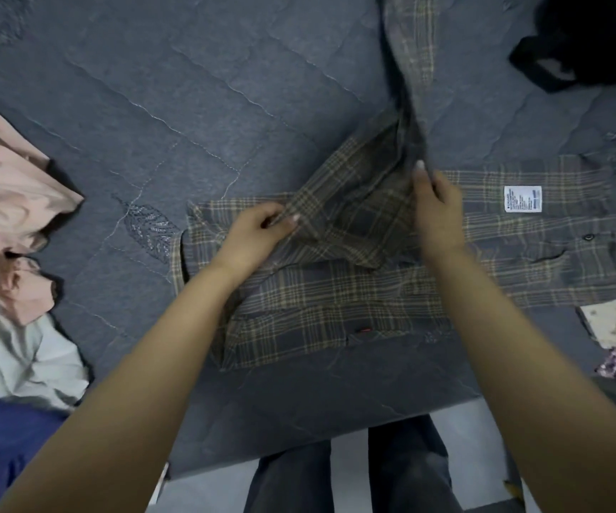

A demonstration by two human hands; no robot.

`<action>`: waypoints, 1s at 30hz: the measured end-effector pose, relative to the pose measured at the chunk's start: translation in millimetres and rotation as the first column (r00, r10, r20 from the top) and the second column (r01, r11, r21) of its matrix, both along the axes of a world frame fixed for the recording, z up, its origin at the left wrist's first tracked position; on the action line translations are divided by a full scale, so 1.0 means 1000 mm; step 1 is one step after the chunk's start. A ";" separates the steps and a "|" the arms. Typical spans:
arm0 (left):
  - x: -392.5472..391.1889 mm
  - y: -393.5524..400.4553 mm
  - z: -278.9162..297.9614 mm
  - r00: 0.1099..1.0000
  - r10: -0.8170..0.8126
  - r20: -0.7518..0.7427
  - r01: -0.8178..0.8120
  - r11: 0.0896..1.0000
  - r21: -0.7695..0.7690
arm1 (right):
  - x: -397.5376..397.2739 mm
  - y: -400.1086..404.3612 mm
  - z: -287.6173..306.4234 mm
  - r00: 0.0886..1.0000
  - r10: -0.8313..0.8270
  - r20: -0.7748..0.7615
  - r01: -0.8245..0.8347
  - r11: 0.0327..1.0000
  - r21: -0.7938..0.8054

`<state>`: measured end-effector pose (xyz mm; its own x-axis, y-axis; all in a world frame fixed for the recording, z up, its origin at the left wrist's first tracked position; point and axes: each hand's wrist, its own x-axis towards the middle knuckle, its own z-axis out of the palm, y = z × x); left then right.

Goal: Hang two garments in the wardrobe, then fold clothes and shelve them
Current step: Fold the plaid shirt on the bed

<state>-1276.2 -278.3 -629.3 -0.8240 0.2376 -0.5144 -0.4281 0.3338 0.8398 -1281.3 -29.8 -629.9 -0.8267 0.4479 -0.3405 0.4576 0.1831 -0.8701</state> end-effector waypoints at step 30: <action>0.062 0.031 -0.021 0.910 -0.201 0.362 0.266 0.954 -0.138 | -0.029 0.076 -0.007 0.993 0.003 0.118 -0.012 0.997 0.080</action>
<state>-1214.3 -247.3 -650.3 -0.5232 0.2785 -0.8054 -0.5681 0.5905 0.5732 -1310.3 46.1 -637.2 -0.7865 0.4717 -0.3986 0.5541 0.2540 -0.7928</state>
